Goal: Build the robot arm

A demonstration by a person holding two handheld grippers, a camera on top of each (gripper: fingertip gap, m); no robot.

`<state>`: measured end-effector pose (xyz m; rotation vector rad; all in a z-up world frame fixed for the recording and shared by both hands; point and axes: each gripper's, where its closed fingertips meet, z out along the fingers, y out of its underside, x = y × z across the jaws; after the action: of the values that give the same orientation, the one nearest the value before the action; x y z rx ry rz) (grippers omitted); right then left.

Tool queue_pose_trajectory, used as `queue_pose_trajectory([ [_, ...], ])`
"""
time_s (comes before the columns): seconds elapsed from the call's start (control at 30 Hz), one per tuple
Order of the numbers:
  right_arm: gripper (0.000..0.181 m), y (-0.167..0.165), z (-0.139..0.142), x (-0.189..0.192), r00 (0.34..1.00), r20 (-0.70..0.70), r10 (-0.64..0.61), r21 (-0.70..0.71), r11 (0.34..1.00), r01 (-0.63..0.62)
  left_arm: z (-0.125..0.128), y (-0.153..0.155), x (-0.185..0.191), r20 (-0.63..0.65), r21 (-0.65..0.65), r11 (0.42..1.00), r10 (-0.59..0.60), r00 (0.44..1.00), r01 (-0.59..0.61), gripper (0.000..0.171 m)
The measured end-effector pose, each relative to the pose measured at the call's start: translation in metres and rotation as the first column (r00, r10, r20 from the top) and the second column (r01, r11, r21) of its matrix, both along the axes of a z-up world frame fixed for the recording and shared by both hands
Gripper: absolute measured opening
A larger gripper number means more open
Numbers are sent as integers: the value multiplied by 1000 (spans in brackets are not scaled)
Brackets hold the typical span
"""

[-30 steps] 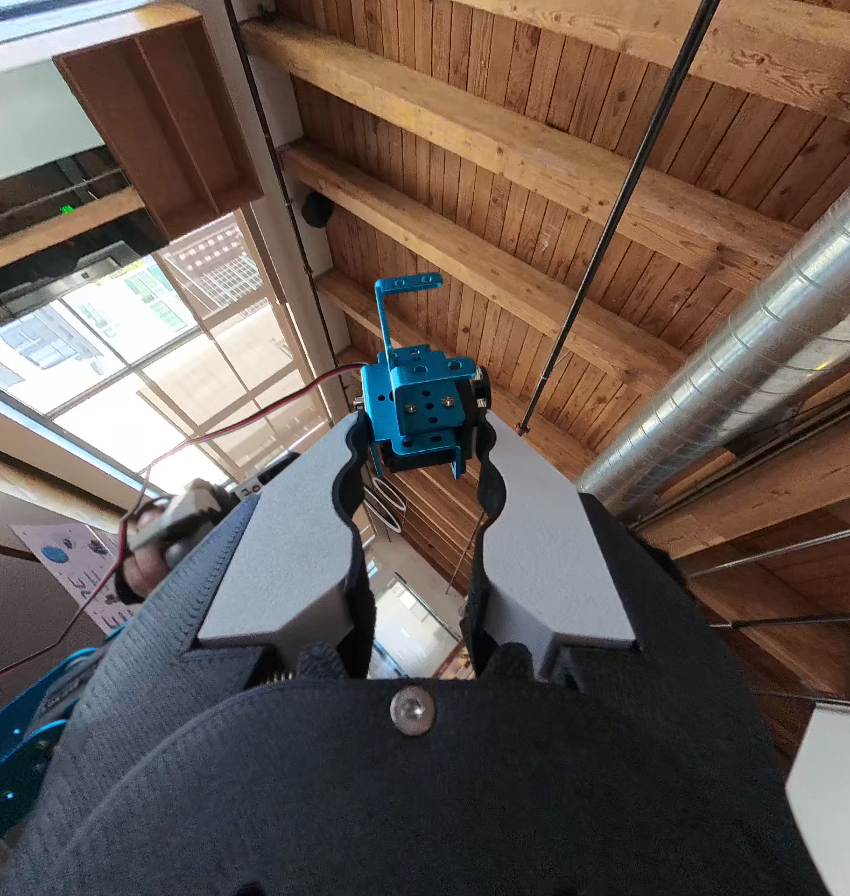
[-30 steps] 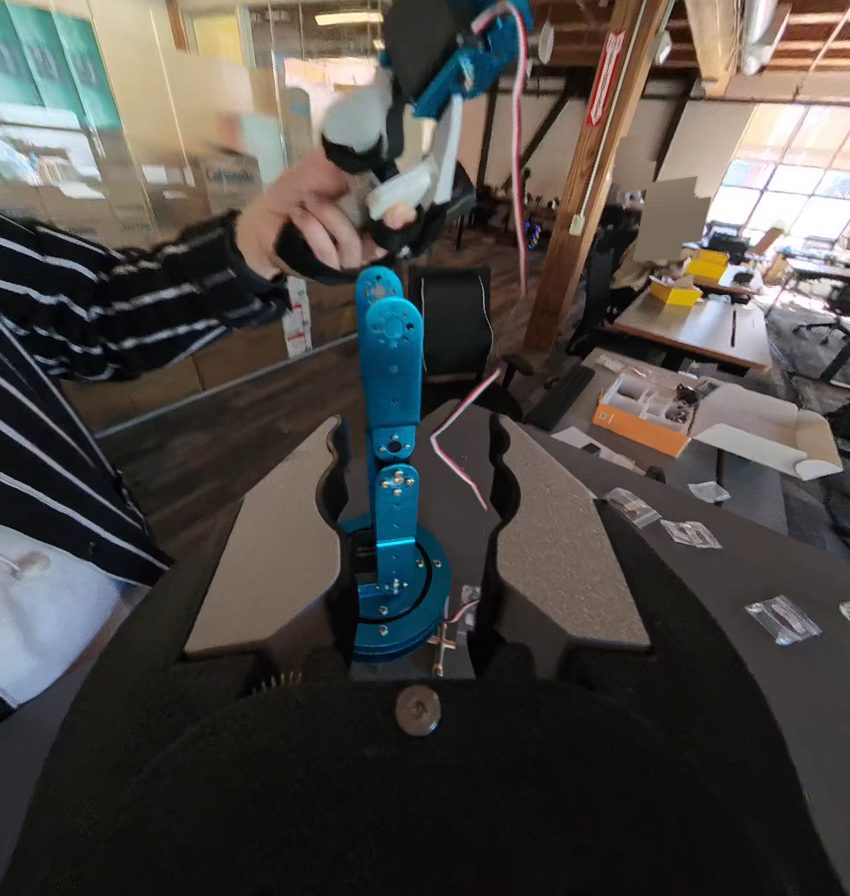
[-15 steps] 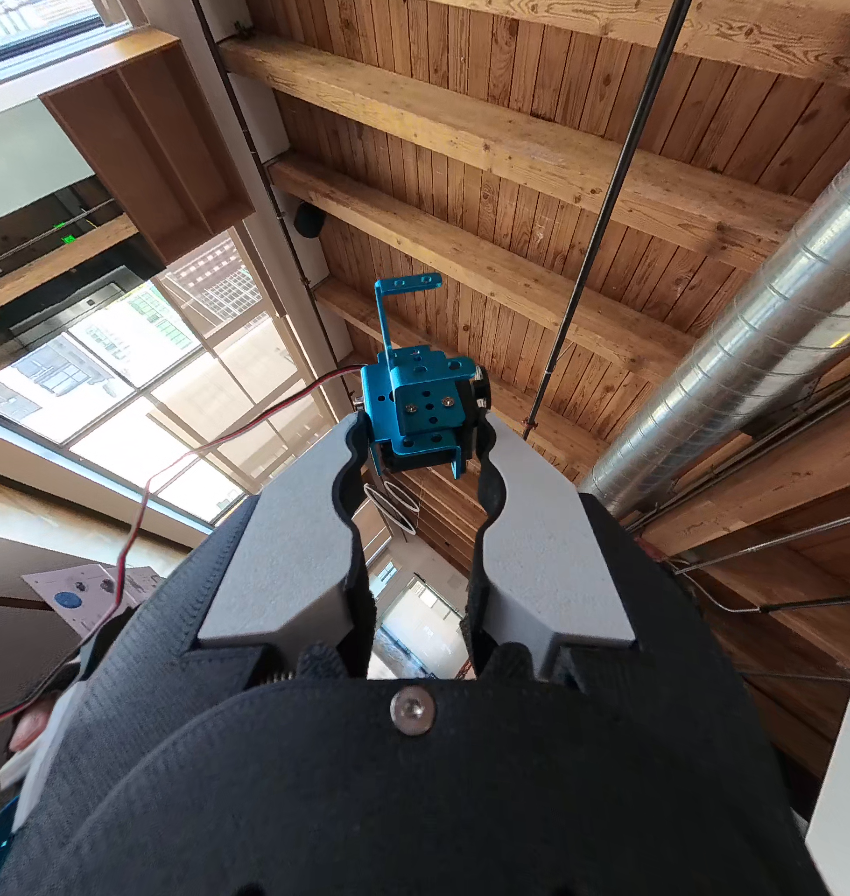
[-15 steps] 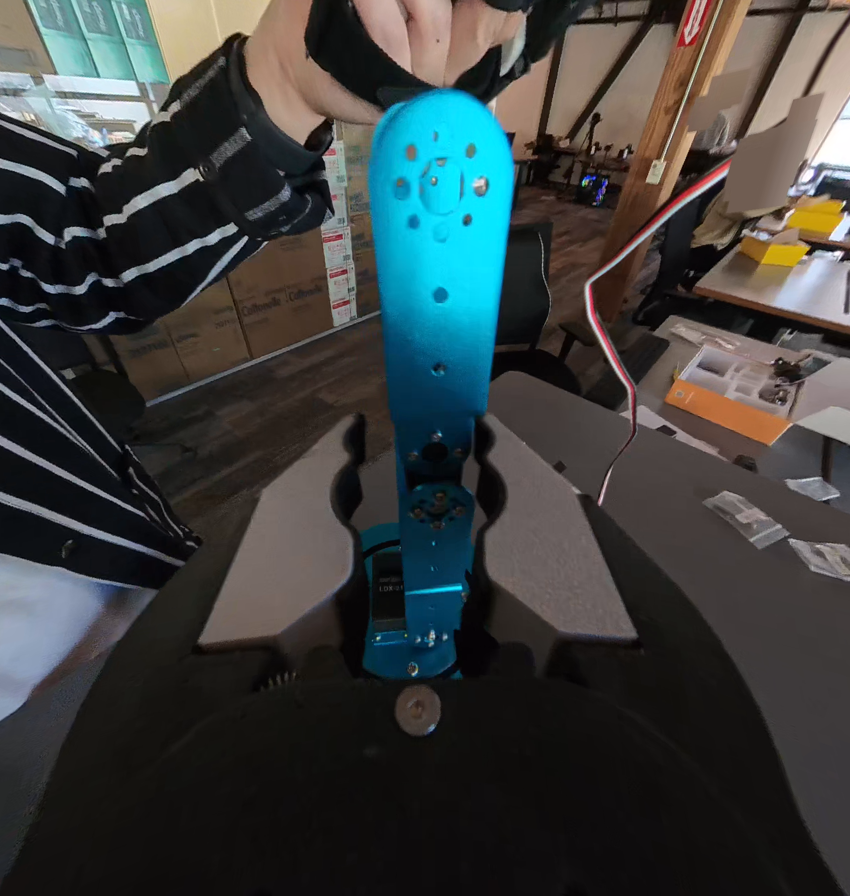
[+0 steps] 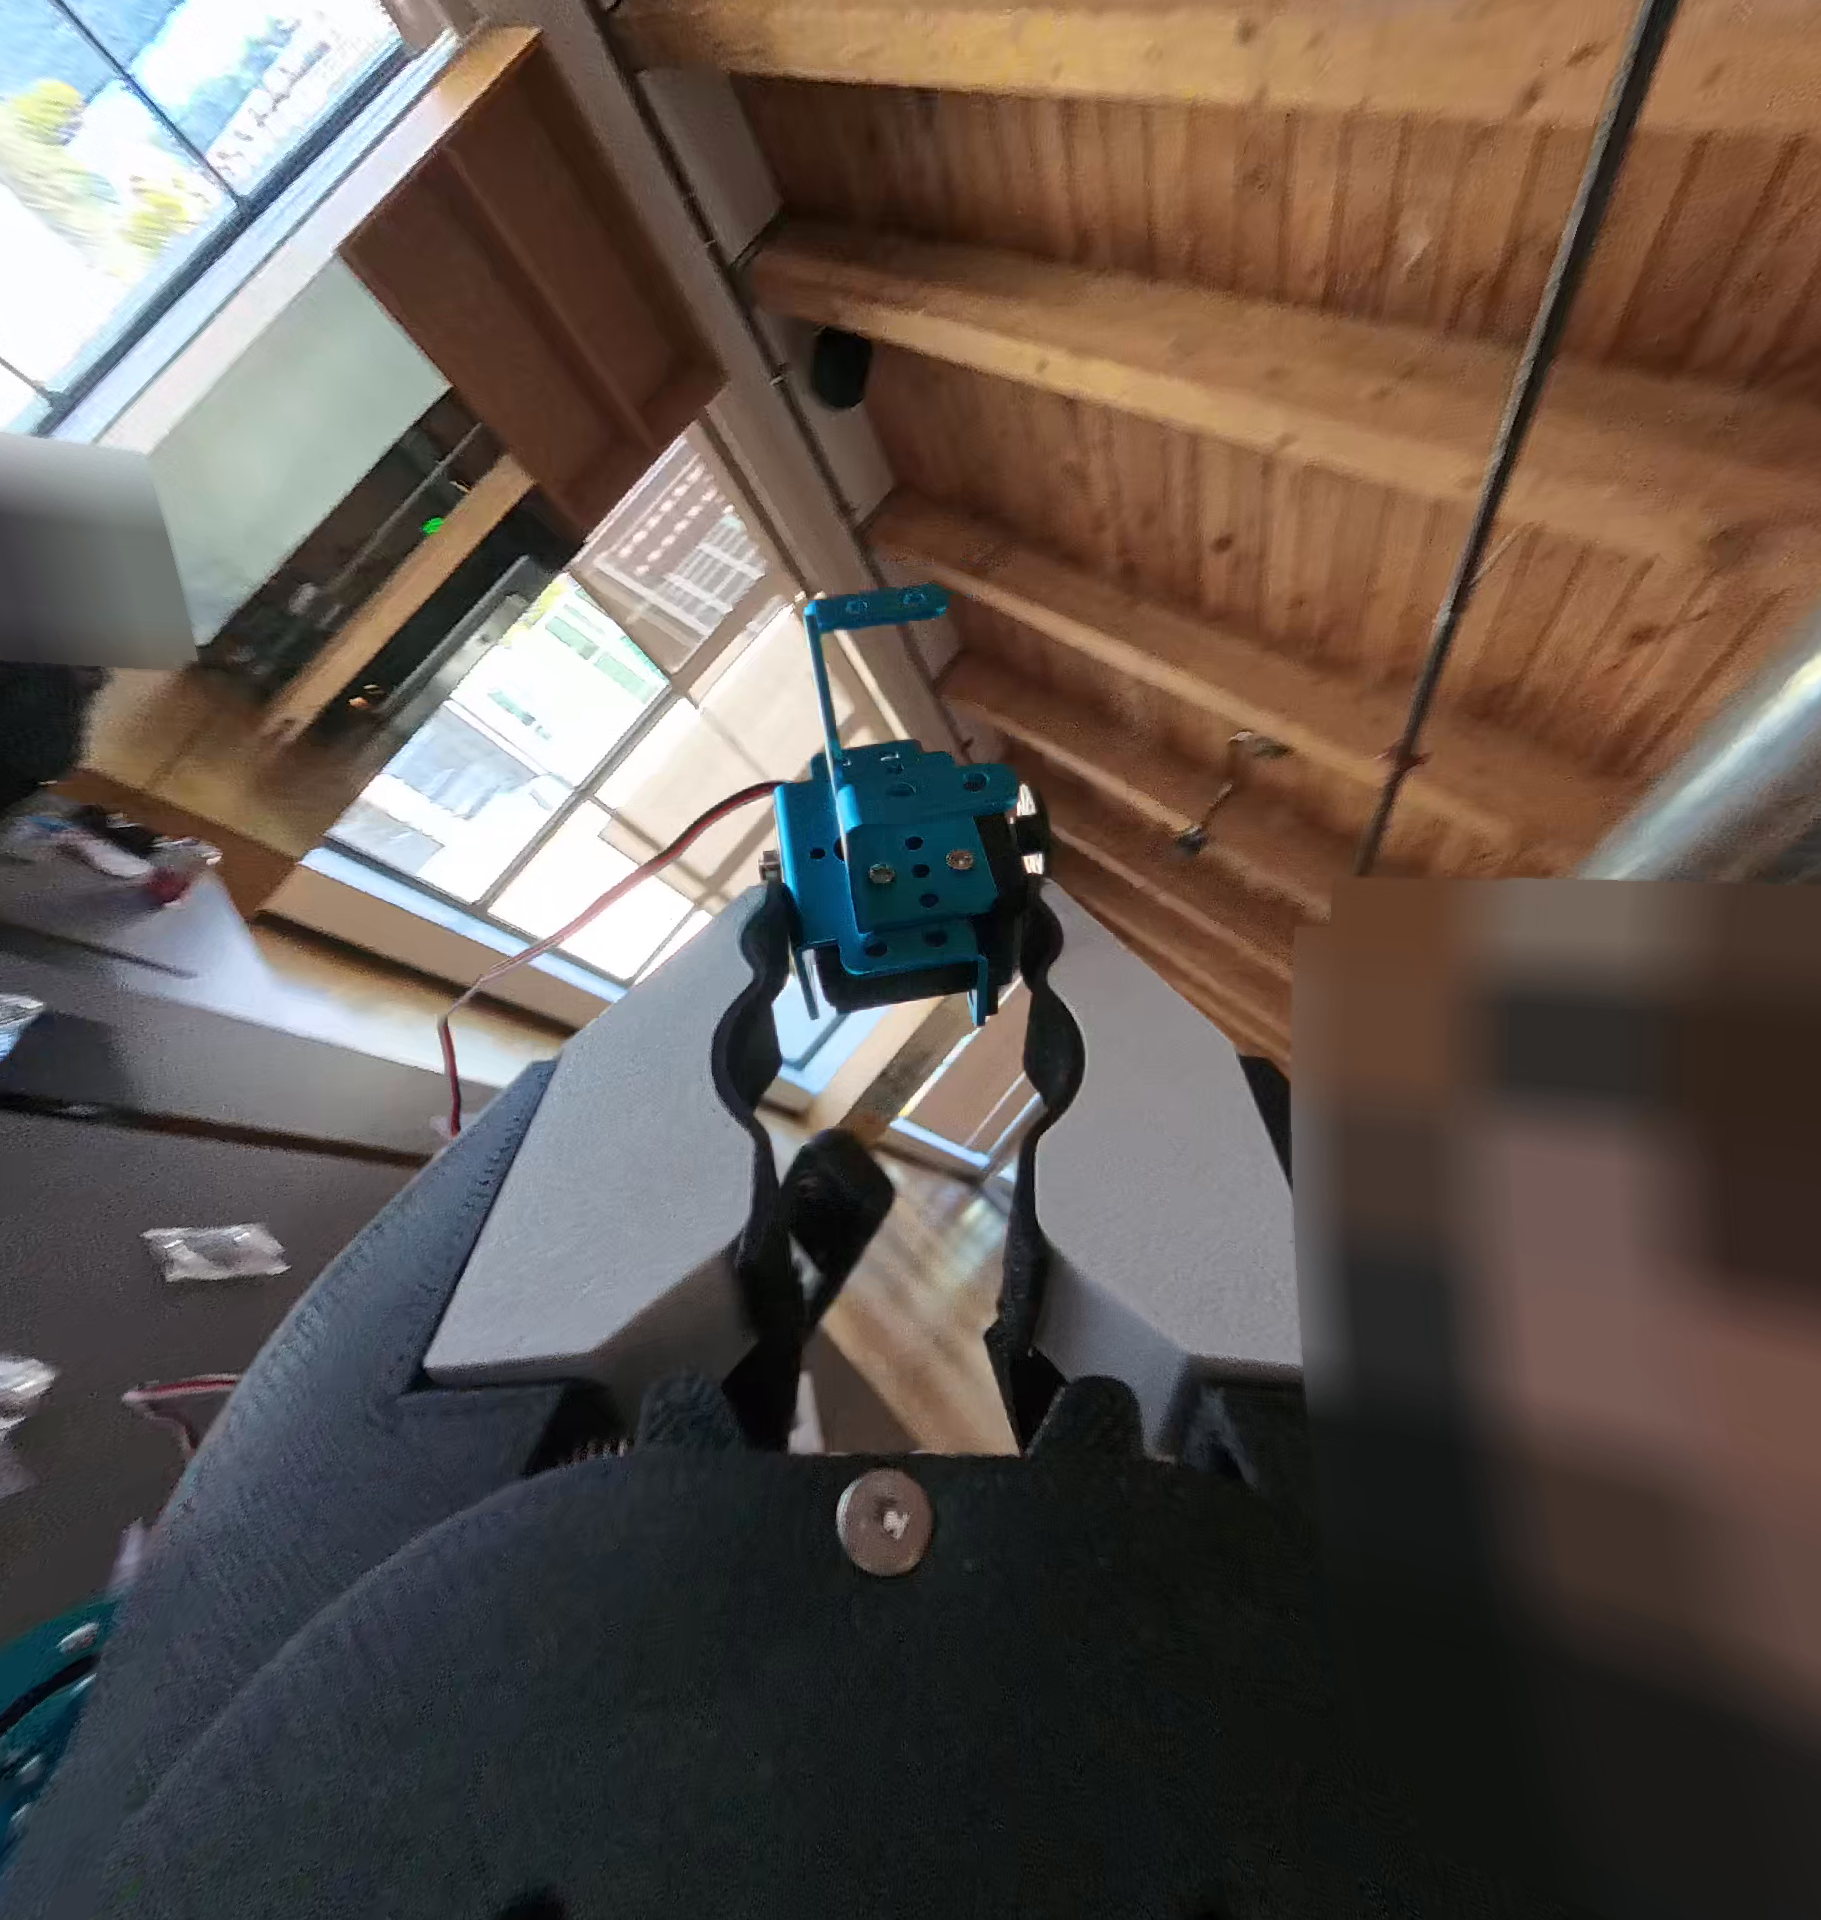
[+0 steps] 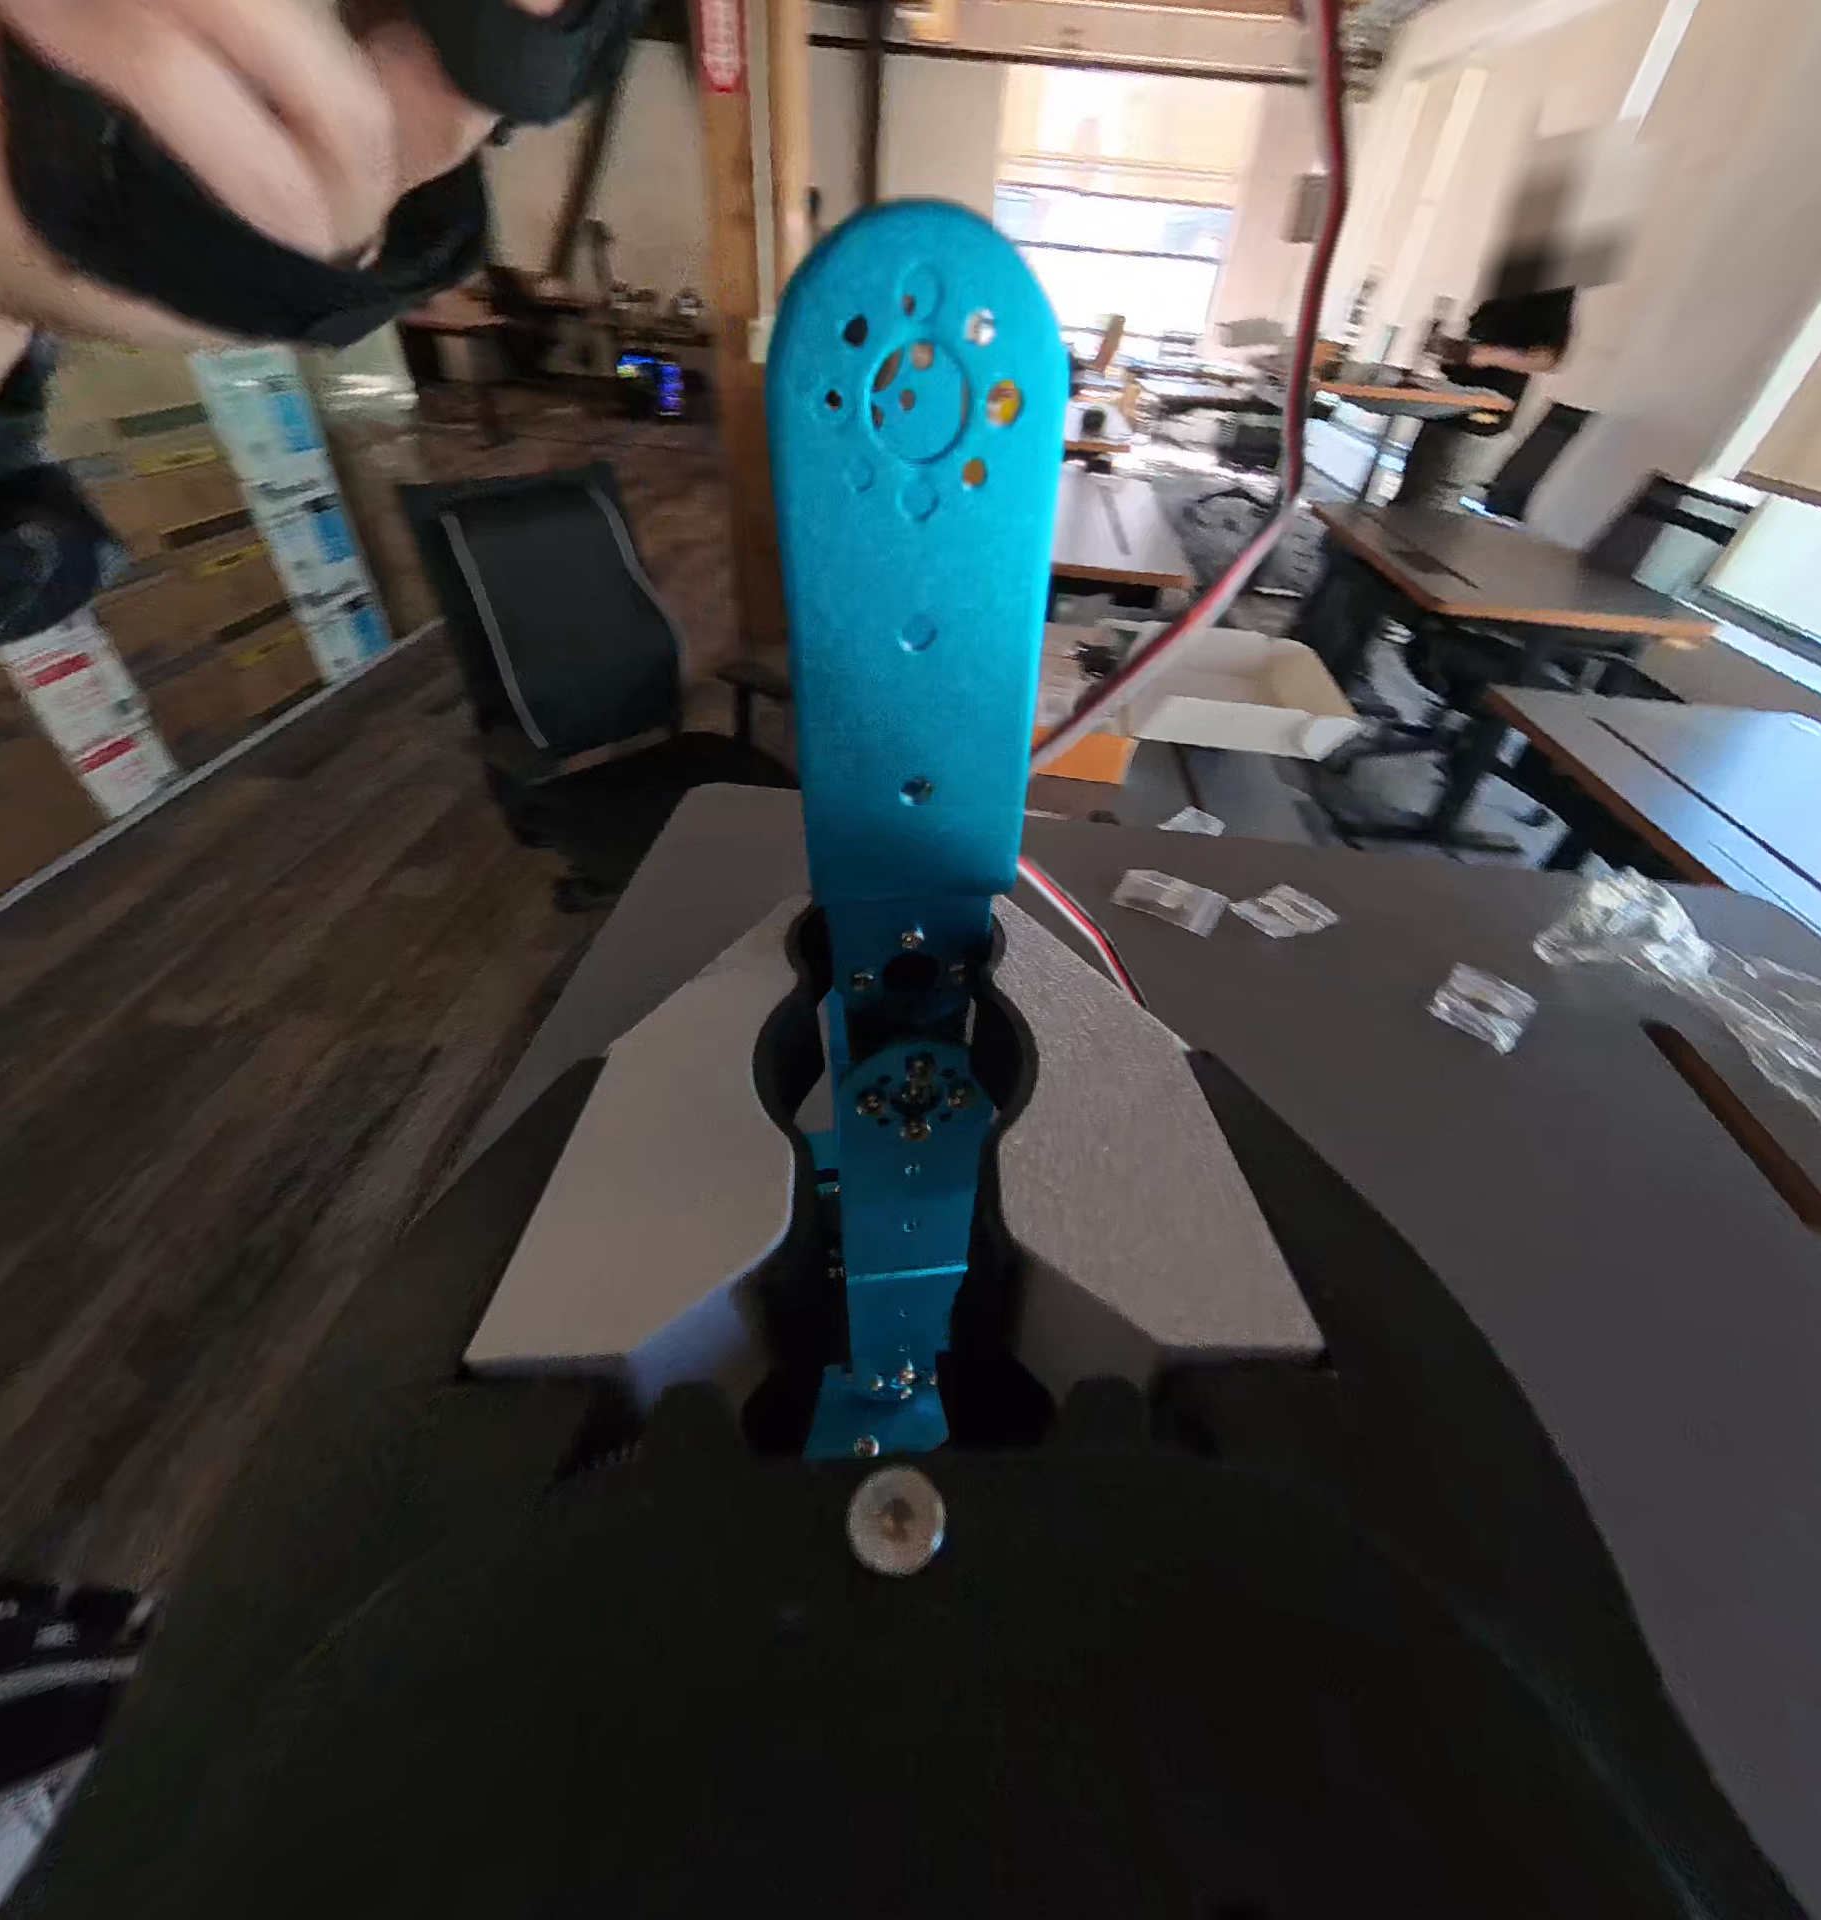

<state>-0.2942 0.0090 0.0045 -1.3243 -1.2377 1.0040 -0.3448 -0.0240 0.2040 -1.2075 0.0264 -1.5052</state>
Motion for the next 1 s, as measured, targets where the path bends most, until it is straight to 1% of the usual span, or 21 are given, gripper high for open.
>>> queue_pose_trajectory([
  [0.07, 22, 0, 0, 1, 997, 7, -82, -39, 996, 83, -11, 1, 9, -50, -10, 1000, 13, 999, -13, 43],
  [0.17, 22, -2, -1, 0, 985, 27, -171, -100, 980, 173, -25, 2, 20, -83, -26, 1000, 9, 997, -11, 43],
  [0.27, 22, -5, -1, 0, 967, 43, -251, -102, 962, 255, -39, 2, 28, -122, -41, 998, 33, 992, -39, 43],
  [0.33, 22, -7, -1, 1, 956, 39, -290, -119, 949, 292, -46, -1, 35, -146, -39, 998, 44, 988, -50, 43],
  [0.4, 22, -9, -2, 2, 955, 42, -293, -98, 950, 296, -52, -4, 41, -181, -36, 997, 64, 982, -71, 42],
  [0.43, 28, -13, -2, 3, 962, 42, -269, -91, 958, 271, -56, -6, 44, -198, -35, 996, 72, 977, -81, 42],
  [0.53, 54, -26, 10, 12, 986, -14, -164, -80, 984, 162, -63, -10, 53, -223, -24, 995, 89, 971, -97, 42],
  [0.57, 57, -27, 14, 19, 989, -24, -146, -66, 987, 144, -65, -12, 55, -228, -21, 995, 92, 969, -99, 43],
  [0.6, 65, -30, 19, 25, 993, -32, -112, -47, 993, 111, -67, -13, 57, -237, -18, 994, 100, 966, -107, 43],
  [0.63, 68, -32, 24, 31, 997, -36, -71, -34, 997, 70, -70, -13, 59, -253, -12, 993, 112, 961, -119, 42],
  [0.73, 66, -34, 45, 44, 998, -45, 49, -11, 999, -50, -78, -14, 63, -300, 13, 988, 152, 942, -155, 42],
  [0.87, 61, -28, 72, 48, 991, -26, 130, 120, 985, -126, -83, -18, 69, -332, 49, 981, 193, 923, -187, 42],
  [0.93, 55, -37, 72, 45, 975, 44, 218, 186, 957, -222, -86, -19, 71, -354, 63, 976, 218, 909, -210, 42],
  [1.0, 55, -38, 65, 39, 964, 125, 236, 241, 935, -260, -87, -20, 74, -357, 77, 971, 241, 902, -228, 42],
])
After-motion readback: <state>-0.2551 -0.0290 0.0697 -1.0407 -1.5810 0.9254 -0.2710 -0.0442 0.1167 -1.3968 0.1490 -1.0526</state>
